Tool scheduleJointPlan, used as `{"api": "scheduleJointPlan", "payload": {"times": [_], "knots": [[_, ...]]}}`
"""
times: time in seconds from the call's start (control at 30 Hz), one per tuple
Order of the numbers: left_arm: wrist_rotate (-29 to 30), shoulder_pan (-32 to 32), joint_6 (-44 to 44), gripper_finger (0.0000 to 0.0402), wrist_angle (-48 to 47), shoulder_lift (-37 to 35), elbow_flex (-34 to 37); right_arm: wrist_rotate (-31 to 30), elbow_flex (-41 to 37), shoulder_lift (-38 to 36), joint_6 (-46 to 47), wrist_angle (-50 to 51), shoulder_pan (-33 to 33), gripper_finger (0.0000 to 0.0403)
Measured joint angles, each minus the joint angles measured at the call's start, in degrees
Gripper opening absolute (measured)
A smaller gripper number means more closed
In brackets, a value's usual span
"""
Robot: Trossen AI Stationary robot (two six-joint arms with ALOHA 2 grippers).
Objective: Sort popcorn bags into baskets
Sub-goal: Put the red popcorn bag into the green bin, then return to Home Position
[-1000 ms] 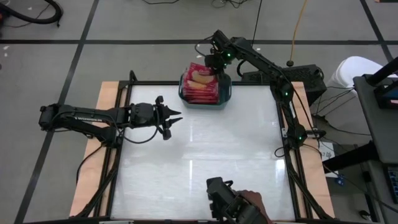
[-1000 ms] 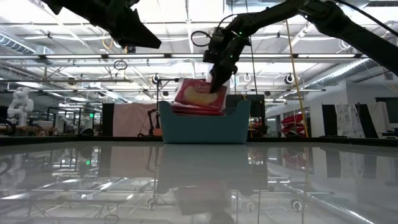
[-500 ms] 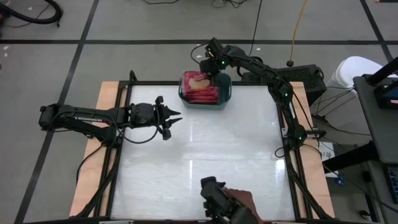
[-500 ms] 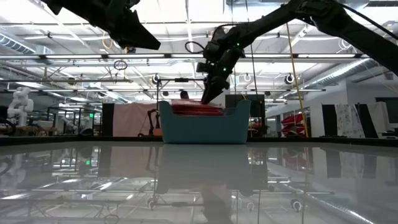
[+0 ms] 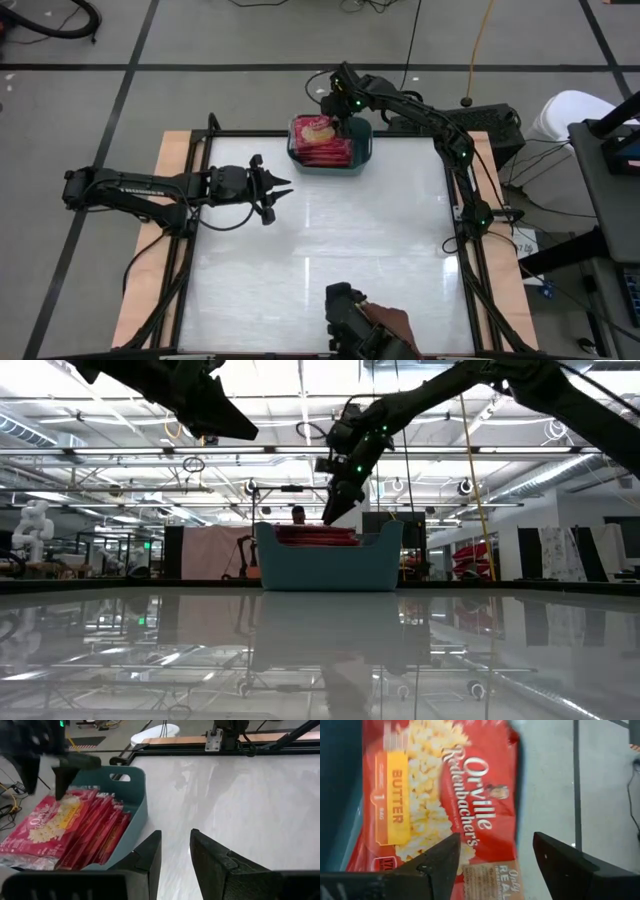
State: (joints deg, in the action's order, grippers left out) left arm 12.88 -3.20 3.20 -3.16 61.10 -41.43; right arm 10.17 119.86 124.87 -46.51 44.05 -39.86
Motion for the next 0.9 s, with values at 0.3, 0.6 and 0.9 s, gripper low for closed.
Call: {"api": "scheduleJointPlan", "payload": {"times": [0.3,0.6,0.9], "knots": [[1.6,0.0,-3.1,0.0106,2.8,-2.5,0.0,0.6,0.0,-7.8,13.3,2.3,1.3,0.0254],[3.6,3.3,-5.3,0.0059,-6.9,-16.0,0.1,3.8,-19.5,-26.3,29.4,-9.8,13.9,0.0196],[5.3,11.4,-3.9,0.0005,-8.0,-18.7,2.6,-11.8,-55.3,-50.1,36.4,-44.7,30.4,0.0087]]}}
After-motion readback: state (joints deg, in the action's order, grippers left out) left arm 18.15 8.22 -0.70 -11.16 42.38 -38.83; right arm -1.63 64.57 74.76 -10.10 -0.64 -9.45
